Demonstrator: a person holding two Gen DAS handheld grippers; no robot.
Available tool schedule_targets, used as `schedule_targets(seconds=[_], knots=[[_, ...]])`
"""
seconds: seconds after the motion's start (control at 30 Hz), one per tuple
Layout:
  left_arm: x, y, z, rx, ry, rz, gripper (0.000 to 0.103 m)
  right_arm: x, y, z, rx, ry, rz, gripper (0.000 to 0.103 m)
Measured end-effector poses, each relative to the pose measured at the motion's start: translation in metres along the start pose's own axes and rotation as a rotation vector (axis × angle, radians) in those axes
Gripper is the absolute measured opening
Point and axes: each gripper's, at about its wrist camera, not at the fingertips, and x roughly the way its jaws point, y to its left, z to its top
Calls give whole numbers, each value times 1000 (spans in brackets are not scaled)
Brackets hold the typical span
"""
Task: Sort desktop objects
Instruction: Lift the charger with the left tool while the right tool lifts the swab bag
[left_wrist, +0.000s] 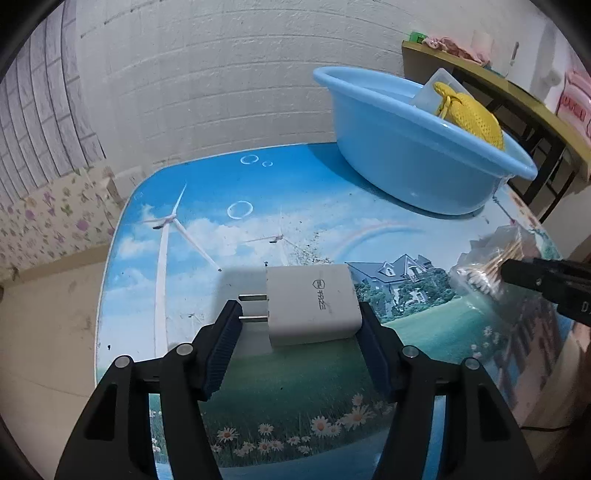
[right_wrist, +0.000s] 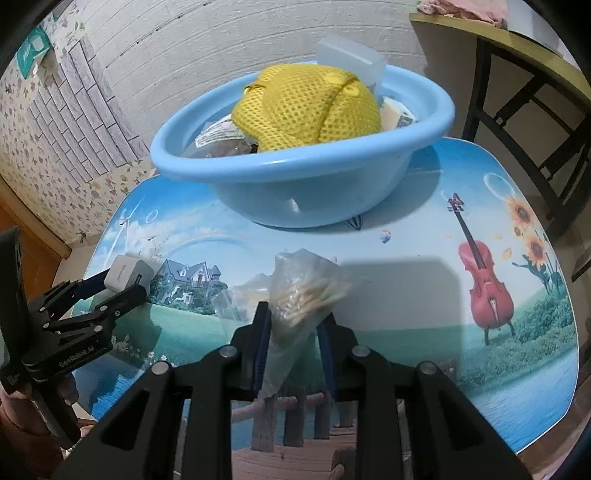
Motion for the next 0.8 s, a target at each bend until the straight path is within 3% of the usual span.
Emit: schedule_targets(seconds=[0.3,0.53,0.67,0.8], knots=[[3,-3,-6,6,-66,37,67,8,-2,-2,26,27,17,39],[3,-6,-7,5,-67,32,68,8,1,-2,13,27,9,42],[3,-6,-7,4,-68,33,69,8,3,-3,3,21,13,50],[3,-7,-8,2,-71,34,70,8,6,-4,-16,16,4,53]])
